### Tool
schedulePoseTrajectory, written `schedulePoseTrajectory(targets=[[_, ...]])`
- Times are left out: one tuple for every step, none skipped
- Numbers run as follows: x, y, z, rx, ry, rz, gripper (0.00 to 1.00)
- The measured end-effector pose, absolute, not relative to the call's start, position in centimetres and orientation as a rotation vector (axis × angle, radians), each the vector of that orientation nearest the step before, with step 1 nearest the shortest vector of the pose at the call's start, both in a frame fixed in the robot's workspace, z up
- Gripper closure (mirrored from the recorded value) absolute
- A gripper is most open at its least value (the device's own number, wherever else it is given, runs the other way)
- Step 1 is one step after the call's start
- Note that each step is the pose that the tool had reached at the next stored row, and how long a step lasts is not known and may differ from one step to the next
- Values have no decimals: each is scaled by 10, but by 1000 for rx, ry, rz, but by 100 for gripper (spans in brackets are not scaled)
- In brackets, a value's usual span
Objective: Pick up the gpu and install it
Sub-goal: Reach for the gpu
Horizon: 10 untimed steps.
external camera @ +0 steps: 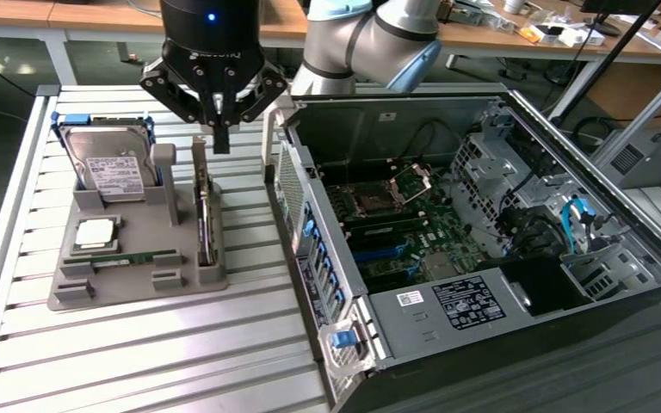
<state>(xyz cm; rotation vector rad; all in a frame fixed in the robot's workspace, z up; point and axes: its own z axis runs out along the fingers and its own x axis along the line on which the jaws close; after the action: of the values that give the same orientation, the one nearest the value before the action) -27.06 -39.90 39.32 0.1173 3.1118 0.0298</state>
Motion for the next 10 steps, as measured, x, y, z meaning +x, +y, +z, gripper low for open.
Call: schedulePoseTrajectory(targets=[[-271,-399,393,117,3112,30,89],[-272,-399,393,117,3112,30,89],[-272,-399,393,117,3112,30,89],[-273,-399,393,117,3112,30,89],[-274,-399,393,117,3112,30,89],[-274,-399,393,117,3112,30,89],[-275,-399,393,117,3112,30,89],[-275,-399,393,117,3112,30,89],[-275,-399,393,117,3112,30,89],[-276,-399,393,117,3112,30,89]])
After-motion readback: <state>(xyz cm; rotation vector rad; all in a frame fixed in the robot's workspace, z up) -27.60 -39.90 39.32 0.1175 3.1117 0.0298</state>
